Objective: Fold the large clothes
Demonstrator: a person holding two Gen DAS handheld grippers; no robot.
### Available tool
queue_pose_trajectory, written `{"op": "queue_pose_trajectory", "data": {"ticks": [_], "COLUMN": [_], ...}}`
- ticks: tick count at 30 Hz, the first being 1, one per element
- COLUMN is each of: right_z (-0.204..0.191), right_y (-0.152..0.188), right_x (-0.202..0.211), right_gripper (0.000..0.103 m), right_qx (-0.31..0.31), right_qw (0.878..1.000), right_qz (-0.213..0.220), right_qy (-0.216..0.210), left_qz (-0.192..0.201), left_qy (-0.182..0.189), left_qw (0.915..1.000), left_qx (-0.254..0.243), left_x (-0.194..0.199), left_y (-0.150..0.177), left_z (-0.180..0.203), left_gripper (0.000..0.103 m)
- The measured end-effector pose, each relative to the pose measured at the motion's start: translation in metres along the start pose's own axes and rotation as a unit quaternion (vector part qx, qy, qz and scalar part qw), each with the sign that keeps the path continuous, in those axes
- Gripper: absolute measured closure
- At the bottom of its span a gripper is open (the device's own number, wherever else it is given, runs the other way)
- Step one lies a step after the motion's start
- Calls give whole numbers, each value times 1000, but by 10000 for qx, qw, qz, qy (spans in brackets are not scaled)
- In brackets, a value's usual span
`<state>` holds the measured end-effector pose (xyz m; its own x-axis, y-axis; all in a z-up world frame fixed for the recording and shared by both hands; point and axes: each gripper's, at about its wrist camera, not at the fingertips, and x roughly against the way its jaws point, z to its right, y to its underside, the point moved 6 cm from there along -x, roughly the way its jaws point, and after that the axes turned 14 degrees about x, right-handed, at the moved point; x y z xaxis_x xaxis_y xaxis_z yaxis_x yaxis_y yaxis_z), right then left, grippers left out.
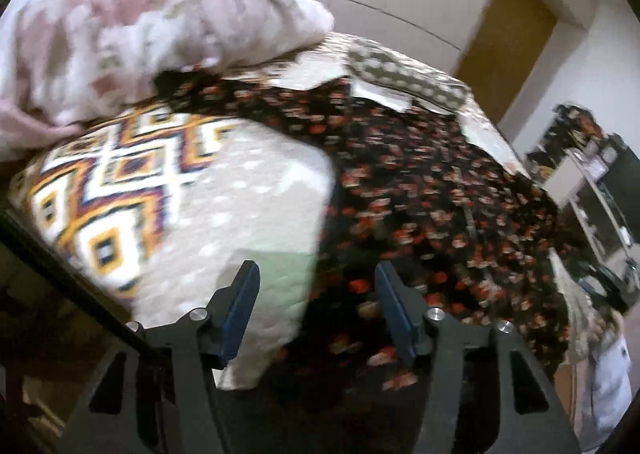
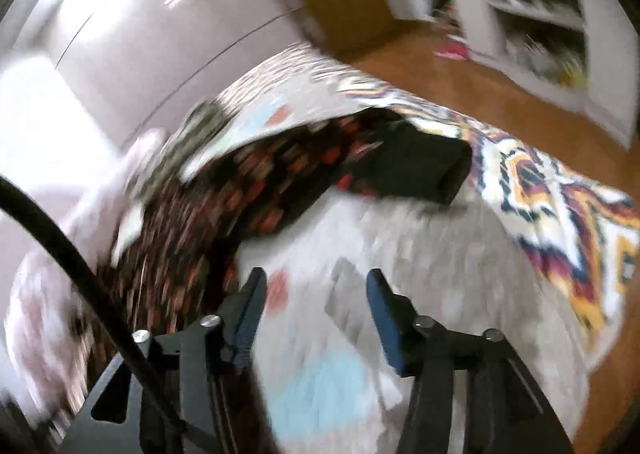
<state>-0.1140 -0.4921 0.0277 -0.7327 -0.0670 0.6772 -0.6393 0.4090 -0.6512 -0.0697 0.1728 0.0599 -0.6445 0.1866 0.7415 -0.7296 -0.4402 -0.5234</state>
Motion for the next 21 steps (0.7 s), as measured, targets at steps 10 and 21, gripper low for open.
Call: {"op": "queue_pose_trajectory", "data": {"ticks": [10, 21], "right_z": [64, 93], "right_y": [-72, -146], "right_x": [-99, 38], "right_gripper": [91, 42], "right_qx": [-1785, -708], "right_qw": [9831, 9725], "right_qz": [-238, 1569], "right_qy": [334, 1568], "left_qz": [-552, -685], "left_qy": [405, 578], "left_qw": [9961, 9942], "left_qx": [-549, -595], "left_x": [-54, -82], "left_y": [4, -2], "left_z": [90, 106], "left_gripper": [44, 44]}}
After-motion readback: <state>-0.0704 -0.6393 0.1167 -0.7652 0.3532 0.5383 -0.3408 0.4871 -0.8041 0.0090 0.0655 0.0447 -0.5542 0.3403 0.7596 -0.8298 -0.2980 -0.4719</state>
